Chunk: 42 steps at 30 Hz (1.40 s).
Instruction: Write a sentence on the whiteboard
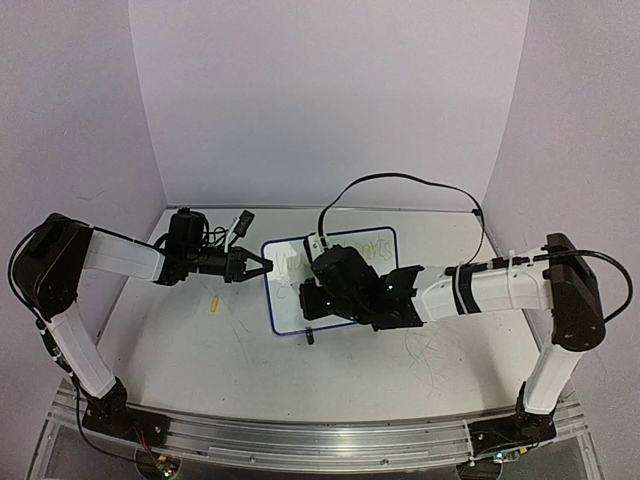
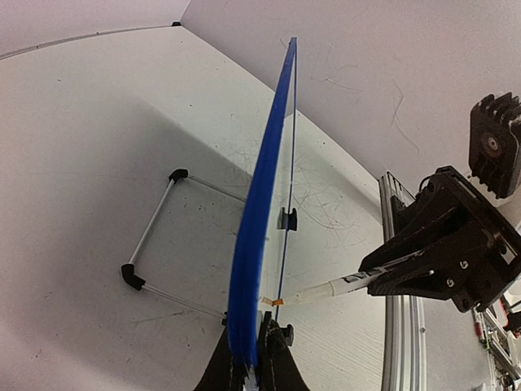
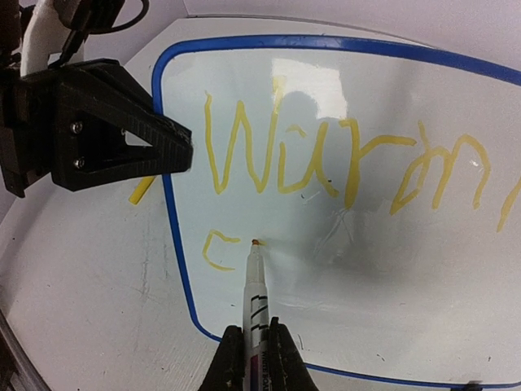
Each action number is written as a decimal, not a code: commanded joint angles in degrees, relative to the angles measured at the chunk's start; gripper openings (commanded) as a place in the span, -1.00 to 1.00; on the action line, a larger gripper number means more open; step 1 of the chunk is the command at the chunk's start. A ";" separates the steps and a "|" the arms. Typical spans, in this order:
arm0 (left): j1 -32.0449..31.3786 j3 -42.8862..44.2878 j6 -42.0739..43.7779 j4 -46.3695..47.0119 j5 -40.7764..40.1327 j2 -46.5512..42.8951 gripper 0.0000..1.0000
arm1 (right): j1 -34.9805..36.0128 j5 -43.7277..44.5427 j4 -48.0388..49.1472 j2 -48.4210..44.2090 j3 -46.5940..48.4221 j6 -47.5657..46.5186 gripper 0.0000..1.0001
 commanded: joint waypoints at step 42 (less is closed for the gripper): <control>-0.29 0.25 3.85 -2.48 -8.59 1.66 -1.00 | -0.11 2.50 -3.30 -1.37 -2.20 5.08 -1.00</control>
